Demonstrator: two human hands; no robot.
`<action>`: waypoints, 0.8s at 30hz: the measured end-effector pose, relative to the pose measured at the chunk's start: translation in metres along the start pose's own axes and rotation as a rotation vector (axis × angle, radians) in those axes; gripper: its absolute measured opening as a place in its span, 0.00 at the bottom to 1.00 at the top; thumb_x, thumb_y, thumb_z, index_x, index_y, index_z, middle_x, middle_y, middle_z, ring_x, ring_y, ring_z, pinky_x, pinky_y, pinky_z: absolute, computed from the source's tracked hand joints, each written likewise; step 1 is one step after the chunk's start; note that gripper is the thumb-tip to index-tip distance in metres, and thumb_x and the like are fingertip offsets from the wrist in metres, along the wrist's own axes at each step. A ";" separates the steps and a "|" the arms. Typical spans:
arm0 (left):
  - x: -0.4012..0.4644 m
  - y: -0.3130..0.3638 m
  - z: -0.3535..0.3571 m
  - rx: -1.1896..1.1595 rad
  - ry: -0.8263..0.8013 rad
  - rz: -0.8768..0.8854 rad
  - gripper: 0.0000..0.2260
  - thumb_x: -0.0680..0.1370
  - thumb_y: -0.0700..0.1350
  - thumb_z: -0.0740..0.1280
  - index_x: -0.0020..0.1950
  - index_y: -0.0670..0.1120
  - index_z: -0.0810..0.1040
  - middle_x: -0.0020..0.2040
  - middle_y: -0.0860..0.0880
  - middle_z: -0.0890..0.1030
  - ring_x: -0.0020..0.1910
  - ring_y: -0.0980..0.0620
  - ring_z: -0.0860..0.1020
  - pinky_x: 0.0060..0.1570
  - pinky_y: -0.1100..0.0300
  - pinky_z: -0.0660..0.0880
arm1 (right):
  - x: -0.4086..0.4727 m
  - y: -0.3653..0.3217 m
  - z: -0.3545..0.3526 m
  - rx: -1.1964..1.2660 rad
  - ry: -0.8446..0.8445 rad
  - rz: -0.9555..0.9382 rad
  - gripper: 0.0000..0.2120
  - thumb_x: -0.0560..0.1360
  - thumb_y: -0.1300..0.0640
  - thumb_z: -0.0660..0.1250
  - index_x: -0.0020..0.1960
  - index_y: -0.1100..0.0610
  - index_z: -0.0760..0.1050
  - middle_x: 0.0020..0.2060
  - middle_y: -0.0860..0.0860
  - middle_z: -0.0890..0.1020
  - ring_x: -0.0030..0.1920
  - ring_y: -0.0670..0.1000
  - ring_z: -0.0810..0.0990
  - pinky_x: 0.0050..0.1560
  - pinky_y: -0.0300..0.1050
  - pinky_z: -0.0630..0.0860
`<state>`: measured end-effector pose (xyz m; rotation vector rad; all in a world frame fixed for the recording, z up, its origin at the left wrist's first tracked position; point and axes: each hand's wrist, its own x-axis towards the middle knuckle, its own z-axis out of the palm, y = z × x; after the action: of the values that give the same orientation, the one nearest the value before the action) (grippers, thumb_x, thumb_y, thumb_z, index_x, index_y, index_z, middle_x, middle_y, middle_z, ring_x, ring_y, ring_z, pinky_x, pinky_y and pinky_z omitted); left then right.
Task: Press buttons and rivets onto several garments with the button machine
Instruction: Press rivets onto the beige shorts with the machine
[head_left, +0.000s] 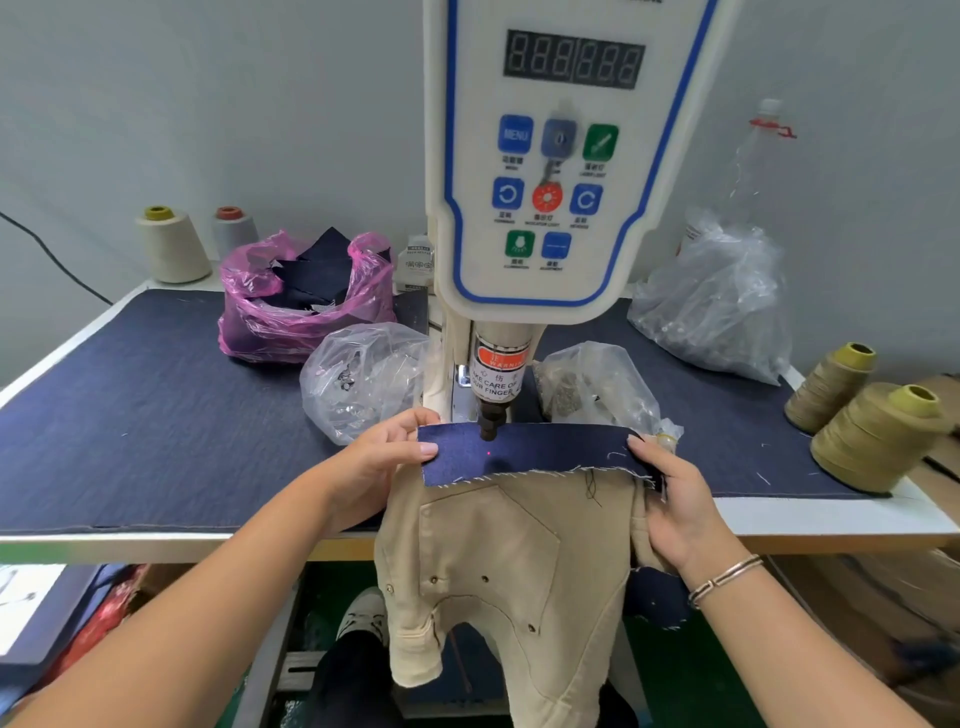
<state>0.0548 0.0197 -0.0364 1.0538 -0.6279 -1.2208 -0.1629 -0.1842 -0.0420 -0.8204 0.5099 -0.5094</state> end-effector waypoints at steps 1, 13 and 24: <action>0.000 -0.002 -0.003 -0.030 0.019 0.010 0.13 0.69 0.37 0.68 0.51 0.46 0.73 0.46 0.45 0.81 0.40 0.50 0.81 0.41 0.59 0.78 | 0.000 0.000 -0.001 0.020 0.015 -0.006 0.10 0.68 0.61 0.65 0.41 0.57 0.85 0.42 0.57 0.85 0.42 0.54 0.85 0.42 0.47 0.82; -0.001 -0.006 -0.007 -0.094 0.002 0.009 0.19 0.63 0.42 0.73 0.52 0.46 0.74 0.48 0.44 0.80 0.42 0.49 0.80 0.42 0.58 0.79 | 0.000 0.006 -0.005 0.084 0.124 -0.100 0.09 0.76 0.62 0.61 0.50 0.52 0.79 0.43 0.54 0.85 0.43 0.52 0.85 0.39 0.45 0.82; 0.005 -0.014 -0.011 -0.069 -0.063 0.054 0.18 0.67 0.40 0.74 0.52 0.45 0.71 0.45 0.45 0.81 0.41 0.50 0.81 0.42 0.59 0.79 | -0.003 0.009 -0.003 0.260 0.229 -0.138 0.15 0.75 0.62 0.63 0.34 0.49 0.81 0.39 0.52 0.85 0.38 0.52 0.85 0.37 0.45 0.81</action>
<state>0.0591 0.0184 -0.0540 0.9382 -0.6544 -1.2237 -0.1648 -0.1786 -0.0498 -0.5527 0.5856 -0.7857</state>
